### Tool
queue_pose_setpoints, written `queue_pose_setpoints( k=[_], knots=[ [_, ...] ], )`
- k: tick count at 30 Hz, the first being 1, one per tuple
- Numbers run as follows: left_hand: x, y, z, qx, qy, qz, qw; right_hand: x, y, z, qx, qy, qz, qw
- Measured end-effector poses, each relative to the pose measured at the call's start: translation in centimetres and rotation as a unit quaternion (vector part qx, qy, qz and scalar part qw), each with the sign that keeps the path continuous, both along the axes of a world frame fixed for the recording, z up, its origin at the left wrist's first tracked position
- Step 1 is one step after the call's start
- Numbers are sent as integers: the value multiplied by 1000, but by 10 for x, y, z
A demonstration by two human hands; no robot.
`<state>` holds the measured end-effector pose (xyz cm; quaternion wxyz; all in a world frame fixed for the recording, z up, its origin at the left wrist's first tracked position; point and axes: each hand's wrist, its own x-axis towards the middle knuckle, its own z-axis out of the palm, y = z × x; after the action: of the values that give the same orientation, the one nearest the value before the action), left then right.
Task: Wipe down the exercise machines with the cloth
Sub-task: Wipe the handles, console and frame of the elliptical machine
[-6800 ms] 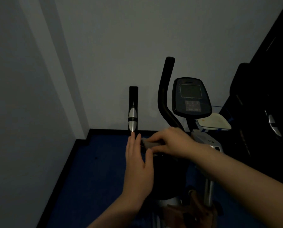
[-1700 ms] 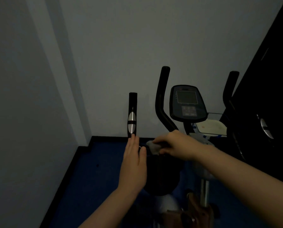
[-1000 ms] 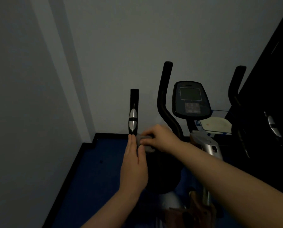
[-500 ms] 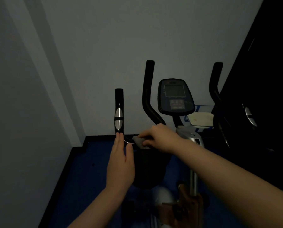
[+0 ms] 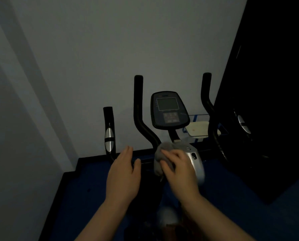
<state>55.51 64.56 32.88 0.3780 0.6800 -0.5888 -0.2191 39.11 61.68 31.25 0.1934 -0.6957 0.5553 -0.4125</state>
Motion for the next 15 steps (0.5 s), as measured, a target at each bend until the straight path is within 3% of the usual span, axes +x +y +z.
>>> queue_pose_setpoints(
  k=[3,6,12,15],
  knots=[
    [-1,-2,0,-10,-21,1,1000,-12,-8,8,19,-1,34,999],
    [-2,-3,0,-12,-47,5,999,-2,-38,25,-13,-21,5,1000],
    [-2,0,0,-13,-50,4,999,-1,10,-2,2,-17,5,1000],
    [-1,-2,-1,-20,-64,-3,998,-16,-13,13,16,-2,3,1000]
  ],
)
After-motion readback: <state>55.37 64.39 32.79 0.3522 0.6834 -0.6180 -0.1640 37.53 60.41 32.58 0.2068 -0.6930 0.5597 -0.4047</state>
